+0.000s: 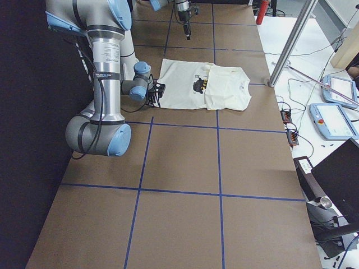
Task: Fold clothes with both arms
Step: 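Lower both grippers and pinch the hem corners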
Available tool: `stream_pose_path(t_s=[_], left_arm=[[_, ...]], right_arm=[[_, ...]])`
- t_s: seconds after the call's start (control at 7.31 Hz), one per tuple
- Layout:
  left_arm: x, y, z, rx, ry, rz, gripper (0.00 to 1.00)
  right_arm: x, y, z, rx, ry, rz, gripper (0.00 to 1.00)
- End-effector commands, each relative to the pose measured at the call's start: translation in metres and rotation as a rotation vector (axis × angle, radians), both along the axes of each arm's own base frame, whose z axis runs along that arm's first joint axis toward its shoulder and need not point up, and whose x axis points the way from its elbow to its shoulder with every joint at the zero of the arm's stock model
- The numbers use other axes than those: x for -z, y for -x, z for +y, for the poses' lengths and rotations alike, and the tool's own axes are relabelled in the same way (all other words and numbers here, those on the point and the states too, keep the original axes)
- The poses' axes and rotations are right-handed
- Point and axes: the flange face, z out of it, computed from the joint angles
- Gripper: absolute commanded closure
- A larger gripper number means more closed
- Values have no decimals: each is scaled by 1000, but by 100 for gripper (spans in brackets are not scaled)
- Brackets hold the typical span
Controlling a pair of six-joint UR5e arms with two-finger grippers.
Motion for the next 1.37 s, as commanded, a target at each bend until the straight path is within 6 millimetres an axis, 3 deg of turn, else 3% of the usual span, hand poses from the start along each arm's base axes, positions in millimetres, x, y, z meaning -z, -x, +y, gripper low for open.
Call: stream_pose_path(t_s=[0.0, 0.27, 0.55, 0.82, 1.09, 1.23], left_arm=[[0, 0, 0, -1, 0, 0, 0], [-1, -2, 0, 0, 3, -2, 0], [-3, -3, -1, 0, 5, -6, 0], [-9, -8, -3, -1, 20, -15, 0], [-33, -28, 1, 32, 198, -10, 0], [-43, -50, 24, 33, 286, -10, 0]], right_arm=[[-1, -2, -5, -10, 1, 4, 62], [-1, -2, -6, -12, 1, 4, 77], [1, -3, -6, -12, 0, -1, 100], [9, -7, -9, -51, 6, -21, 100], [25, -24, -22, -68, 8, -55, 100], [27, -26, -25, -76, 3, -59, 100]])
